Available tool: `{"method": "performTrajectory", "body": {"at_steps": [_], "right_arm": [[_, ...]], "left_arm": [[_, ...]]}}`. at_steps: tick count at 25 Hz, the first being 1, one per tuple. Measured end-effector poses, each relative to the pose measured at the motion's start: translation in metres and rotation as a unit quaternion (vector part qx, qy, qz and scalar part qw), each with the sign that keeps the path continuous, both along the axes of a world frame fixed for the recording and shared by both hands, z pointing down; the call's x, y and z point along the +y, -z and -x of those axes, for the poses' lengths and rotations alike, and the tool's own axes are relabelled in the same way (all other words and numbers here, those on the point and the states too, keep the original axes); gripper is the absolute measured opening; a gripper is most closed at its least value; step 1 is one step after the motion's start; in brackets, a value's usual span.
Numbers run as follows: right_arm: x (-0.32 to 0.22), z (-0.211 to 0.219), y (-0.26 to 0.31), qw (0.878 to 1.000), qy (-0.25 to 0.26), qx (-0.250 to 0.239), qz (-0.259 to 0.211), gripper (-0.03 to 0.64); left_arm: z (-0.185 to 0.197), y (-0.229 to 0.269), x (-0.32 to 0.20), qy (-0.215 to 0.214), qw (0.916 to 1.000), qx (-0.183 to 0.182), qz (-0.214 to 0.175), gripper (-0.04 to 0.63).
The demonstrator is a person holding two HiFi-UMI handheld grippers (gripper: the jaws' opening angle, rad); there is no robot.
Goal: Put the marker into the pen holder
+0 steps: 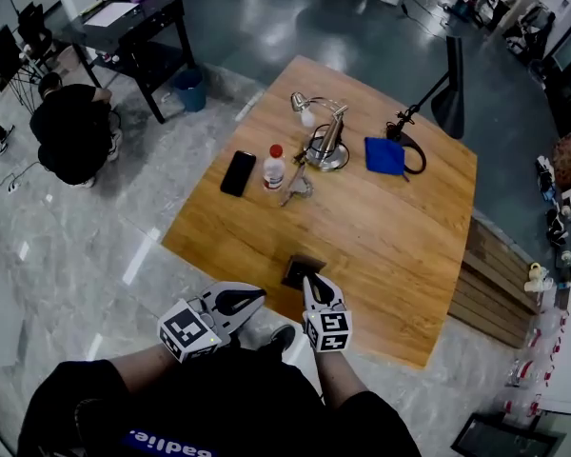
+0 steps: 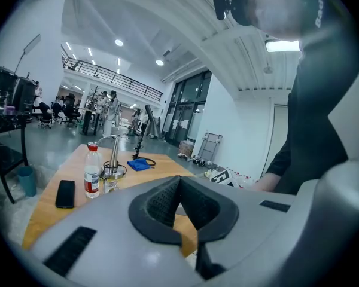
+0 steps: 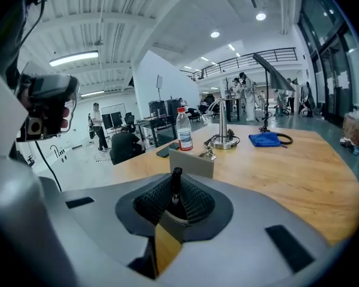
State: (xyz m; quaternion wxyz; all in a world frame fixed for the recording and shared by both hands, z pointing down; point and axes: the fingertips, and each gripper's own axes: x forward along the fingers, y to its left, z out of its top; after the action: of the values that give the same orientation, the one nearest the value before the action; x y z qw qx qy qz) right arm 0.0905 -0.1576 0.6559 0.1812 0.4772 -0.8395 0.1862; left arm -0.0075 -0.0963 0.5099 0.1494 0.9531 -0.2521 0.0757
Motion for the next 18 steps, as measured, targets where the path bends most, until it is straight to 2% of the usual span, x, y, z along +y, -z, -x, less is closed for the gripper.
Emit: {"method": "performTrajectory", "body": {"at_steps": [5, 13, 18], "right_arm": [[0.0, 0.013, -0.012, 1.0, 0.016, 0.023, 0.008, 0.048], [0.01, 0.016, -0.017, 0.996, 0.05, 0.063, 0.024, 0.048], [0.023, 0.008, -0.023, 0.994, 0.055, 0.082, 0.035, 0.051]], "left_arm": [[0.008, -0.001, 0.003, 0.008, 0.9999, -0.007, 0.005, 0.004], [0.006, 0.0, 0.005, -0.002, 1.0, -0.003, 0.007, 0.005], [0.0, 0.0, 0.006, -0.015, 0.9999, -0.001, 0.006, 0.004]]}}
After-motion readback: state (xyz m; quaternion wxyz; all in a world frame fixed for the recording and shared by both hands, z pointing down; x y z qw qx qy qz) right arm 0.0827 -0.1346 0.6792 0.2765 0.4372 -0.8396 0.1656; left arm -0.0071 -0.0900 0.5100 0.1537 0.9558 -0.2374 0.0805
